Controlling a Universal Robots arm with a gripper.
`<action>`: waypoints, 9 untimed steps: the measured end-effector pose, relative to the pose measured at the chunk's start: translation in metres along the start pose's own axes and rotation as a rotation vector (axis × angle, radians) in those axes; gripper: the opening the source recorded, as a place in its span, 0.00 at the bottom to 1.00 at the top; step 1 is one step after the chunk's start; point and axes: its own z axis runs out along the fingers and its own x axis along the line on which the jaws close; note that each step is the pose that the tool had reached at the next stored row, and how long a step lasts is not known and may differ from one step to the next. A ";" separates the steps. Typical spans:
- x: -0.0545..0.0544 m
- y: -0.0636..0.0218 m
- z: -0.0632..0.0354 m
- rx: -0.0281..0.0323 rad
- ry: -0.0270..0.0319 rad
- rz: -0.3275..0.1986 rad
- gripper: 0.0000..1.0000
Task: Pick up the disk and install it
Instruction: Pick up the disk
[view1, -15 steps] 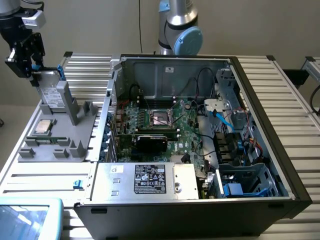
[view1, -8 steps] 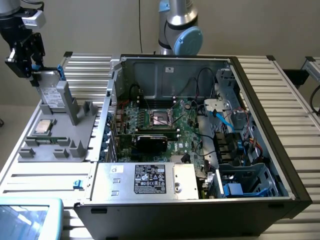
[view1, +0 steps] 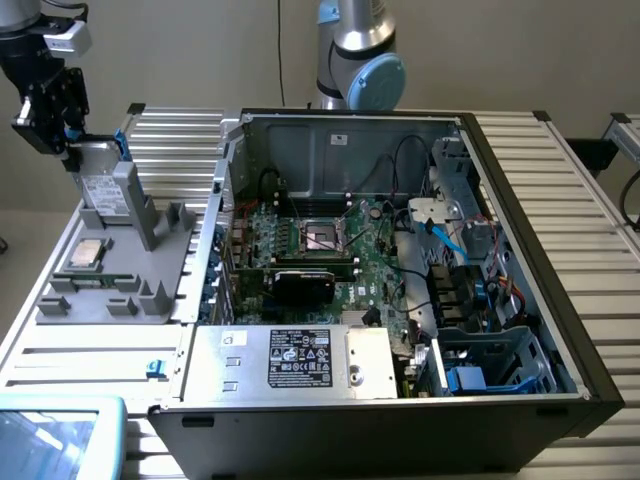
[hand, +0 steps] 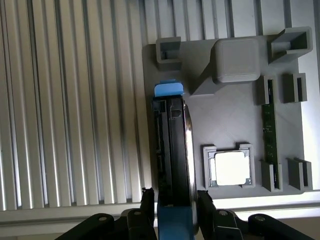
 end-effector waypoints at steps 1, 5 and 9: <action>0.000 0.0000 0.0001 -0.0001 0.0000 0.000 0.47; 0.000 0.0000 0.0001 -0.0003 -0.0008 0.000 0.47; 0.000 0.0000 0.0002 -0.0005 -0.0028 0.000 0.47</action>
